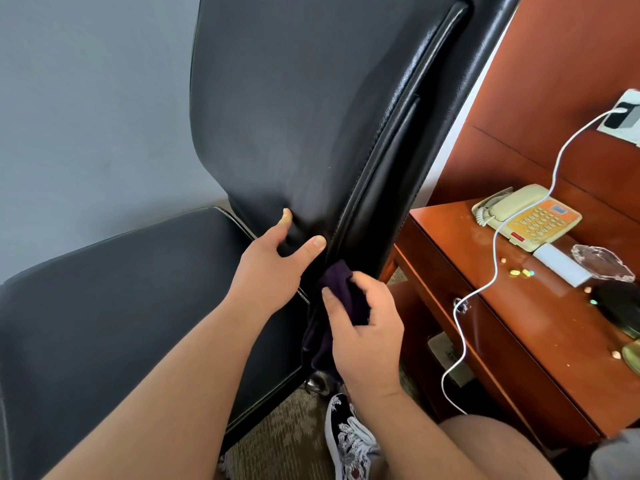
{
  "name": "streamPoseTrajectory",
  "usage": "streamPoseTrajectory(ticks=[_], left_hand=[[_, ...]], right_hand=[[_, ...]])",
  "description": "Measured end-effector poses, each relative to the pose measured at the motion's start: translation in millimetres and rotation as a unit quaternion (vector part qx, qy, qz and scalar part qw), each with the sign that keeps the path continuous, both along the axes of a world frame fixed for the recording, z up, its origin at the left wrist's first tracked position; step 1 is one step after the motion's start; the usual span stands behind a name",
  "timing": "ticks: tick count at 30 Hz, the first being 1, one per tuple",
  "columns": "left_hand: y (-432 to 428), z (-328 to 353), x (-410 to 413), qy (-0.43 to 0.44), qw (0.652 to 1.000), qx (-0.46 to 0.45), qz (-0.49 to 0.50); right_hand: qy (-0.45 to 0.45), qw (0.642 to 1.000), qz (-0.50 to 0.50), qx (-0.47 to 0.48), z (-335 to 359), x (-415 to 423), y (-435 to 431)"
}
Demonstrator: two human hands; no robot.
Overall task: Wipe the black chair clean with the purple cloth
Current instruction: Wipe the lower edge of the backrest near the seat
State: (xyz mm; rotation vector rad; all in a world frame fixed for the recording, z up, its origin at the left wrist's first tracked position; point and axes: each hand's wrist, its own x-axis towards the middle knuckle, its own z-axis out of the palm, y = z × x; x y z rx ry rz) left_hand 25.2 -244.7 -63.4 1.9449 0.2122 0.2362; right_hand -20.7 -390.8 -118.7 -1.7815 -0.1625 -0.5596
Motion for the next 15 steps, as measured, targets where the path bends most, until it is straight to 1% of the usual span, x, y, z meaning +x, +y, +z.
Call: streamPoseTrajectory(ticks=[2, 6, 8, 9, 12, 15], left_hand=[[-0.4, 1.0, -0.9, -0.001, 1.0, -0.011, -0.002], [0.4, 3.1, -1.7, 0.009, 1.0, -0.019, -0.003], [0.0, 3.4, -2.1, 0.011, 1.0, -0.021, -0.002], [-0.4, 3.5, -2.3, 0.012, 1.0, -0.024, -0.002], [-0.9, 3.5, -2.6, 0.016, 0.999, -0.029, -0.001], [-0.9, 3.6, -2.8, 0.015, 1.0, -0.027, -0.003]], right_hand=[[0.015, 1.0, 0.004, -0.018, -2.4, 2.6, 0.9], [0.111, 0.991, -0.005, -0.08, -22.9, 3.0, -2.1], [0.149, 0.985, -0.016, -0.085, -28.8, 3.9, -4.4], [0.154, 0.984, -0.022, -0.085, -29.8, 4.7, -5.4], [0.121, 0.99, -0.02, -0.071, -23.2, 5.0, -5.2], [0.05, 0.996, -0.021, -0.064, -7.6, 6.3, -2.4]])
